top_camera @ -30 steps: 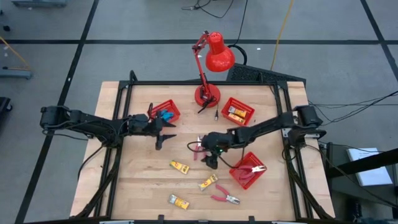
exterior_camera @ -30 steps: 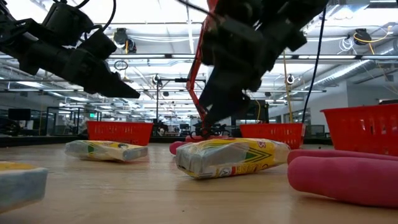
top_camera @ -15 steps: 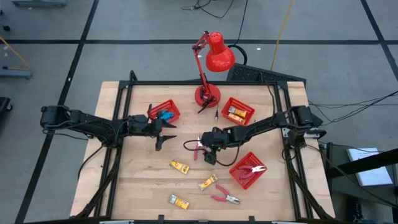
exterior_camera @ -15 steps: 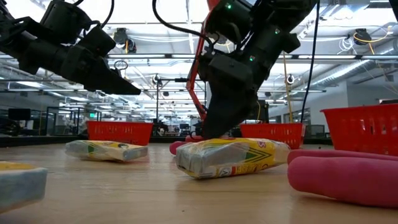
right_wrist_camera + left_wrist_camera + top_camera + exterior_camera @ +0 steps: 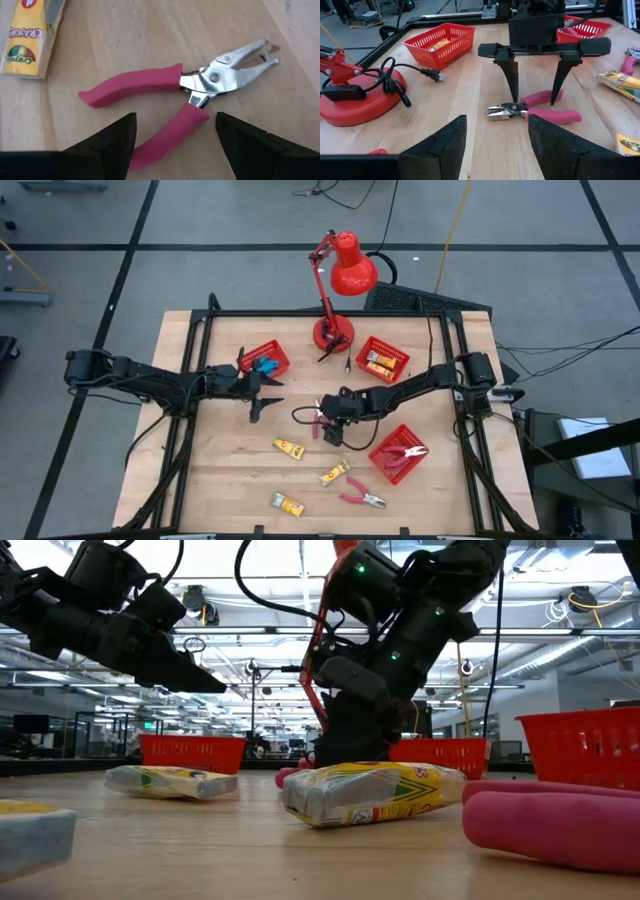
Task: Pick & Place School Supplies
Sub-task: Put the pink hole puncher into the bottom red bin
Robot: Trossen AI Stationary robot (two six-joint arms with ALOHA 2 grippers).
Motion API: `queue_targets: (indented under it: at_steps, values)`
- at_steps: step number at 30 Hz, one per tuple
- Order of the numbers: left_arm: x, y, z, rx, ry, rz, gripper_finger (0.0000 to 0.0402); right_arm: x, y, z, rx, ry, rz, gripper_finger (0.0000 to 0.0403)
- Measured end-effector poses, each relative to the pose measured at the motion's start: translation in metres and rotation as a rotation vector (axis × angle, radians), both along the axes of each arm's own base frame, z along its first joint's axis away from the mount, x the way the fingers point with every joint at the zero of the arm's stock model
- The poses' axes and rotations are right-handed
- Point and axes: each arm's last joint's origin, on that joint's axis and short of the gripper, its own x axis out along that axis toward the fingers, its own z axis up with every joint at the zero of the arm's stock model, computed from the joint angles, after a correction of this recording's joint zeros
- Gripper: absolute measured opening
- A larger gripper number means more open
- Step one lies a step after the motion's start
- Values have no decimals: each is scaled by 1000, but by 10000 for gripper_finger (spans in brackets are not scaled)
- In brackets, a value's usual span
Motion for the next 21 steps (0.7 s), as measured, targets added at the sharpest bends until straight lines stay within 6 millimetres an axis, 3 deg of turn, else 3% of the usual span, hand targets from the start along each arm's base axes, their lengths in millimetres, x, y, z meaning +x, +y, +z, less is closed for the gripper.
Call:
queue_targets:
  at_steps: [5,10,17,21]
  values:
    - [0,0,0,0,0,0,214,-1,4,-1,-22,3,-17,186]
    - [0,0,0,0,0,1,214,-3,8,-2,-51,18,-18,38]
    - [0,0,0,-2,-1,1,214,-6,13,4,-100,9,-1,32]
    - [0,0,0,-4,-1,3,214,-9,19,18,-183,-37,1,32]
